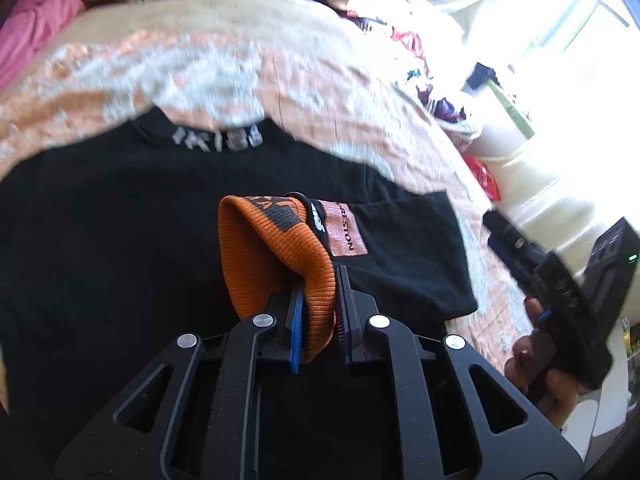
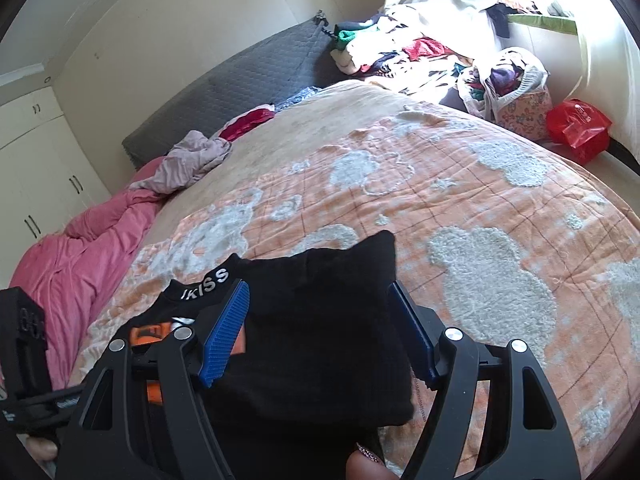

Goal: Fold small clothes
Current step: 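Carry the sleeve across the shirt front and lay the cuff down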

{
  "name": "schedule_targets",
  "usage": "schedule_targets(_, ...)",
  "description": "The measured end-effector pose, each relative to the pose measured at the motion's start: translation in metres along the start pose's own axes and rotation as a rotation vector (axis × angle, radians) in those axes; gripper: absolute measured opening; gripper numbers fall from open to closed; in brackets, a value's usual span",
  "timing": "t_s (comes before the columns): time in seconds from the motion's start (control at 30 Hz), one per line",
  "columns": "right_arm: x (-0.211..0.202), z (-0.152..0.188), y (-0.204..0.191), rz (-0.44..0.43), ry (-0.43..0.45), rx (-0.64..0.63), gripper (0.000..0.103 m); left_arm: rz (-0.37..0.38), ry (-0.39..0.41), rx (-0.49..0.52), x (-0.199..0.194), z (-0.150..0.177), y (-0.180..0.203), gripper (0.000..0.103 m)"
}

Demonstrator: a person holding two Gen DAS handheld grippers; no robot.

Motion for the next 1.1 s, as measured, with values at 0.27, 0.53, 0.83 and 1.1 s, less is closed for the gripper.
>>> schedule_targets(0.27,0.005,0.003,0.002,0.037,-0.011,-0.003,0.07,-0.079,0.123,-0.05,-0.06,-0.009,-0.048,0.0)
schedule_targets(0.53,0.016,0.011,-0.011,0.053,-0.039,-0.058,0.07,-0.122,0.13,-0.123,-0.075,0.004,-0.101,0.0)
schedule_targets(0.83,0.033,0.027,-0.036,0.099,-0.083,-0.188,0.07,-0.225,0.114,-0.105,-0.075,0.022,-0.121,0.019)
schedule_targets(1.1,0.061,0.063,-0.07,0.1,-0.217,-0.328,0.071,-0.318,0.011,-0.026,-0.039,0.03,-0.124,0.033)
Point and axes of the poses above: each gripper's, at about its wrist camera, not at the fingertips, and x roughly the way its jaws point, y to its right, z to its underside, the point moved 7 cm from there along x, roughly the way its jaws point, and after that the axes turned 10 degrees about -y, right-handed, at the moved point
